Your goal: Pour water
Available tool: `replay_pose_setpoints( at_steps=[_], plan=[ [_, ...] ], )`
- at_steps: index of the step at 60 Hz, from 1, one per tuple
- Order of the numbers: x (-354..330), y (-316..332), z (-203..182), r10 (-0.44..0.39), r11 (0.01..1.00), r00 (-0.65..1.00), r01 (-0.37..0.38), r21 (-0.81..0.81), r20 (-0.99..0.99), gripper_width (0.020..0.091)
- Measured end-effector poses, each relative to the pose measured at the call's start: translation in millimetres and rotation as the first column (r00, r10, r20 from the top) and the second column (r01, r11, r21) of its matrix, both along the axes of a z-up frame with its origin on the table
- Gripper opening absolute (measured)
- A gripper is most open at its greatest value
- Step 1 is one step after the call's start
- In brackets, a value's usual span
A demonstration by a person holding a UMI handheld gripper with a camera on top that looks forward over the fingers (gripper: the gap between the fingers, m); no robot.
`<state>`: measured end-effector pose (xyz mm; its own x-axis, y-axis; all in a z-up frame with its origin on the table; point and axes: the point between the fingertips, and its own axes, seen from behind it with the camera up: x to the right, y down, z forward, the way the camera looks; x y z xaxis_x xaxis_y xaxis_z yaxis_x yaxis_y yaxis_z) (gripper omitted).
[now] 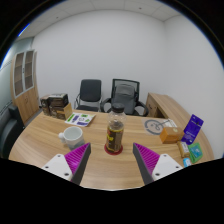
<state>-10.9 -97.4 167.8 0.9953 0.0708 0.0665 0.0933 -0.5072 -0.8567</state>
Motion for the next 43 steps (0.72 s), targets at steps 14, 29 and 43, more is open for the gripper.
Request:
replay_pose_setpoints(
  at_steps=[14,29,43],
  plan=[
    [-34,-141,39,-0.093,0.995,0.996,0.092,-0.044,-0.004,0.0858],
    [-63,-215,56,-0.127,0.991,0.992,0.127,-0.047,0.006,0.0857],
    [-66,-235,62,-0.163,0.986,0.986,0.164,-0.043,0.021,0.0859]
  ],
)
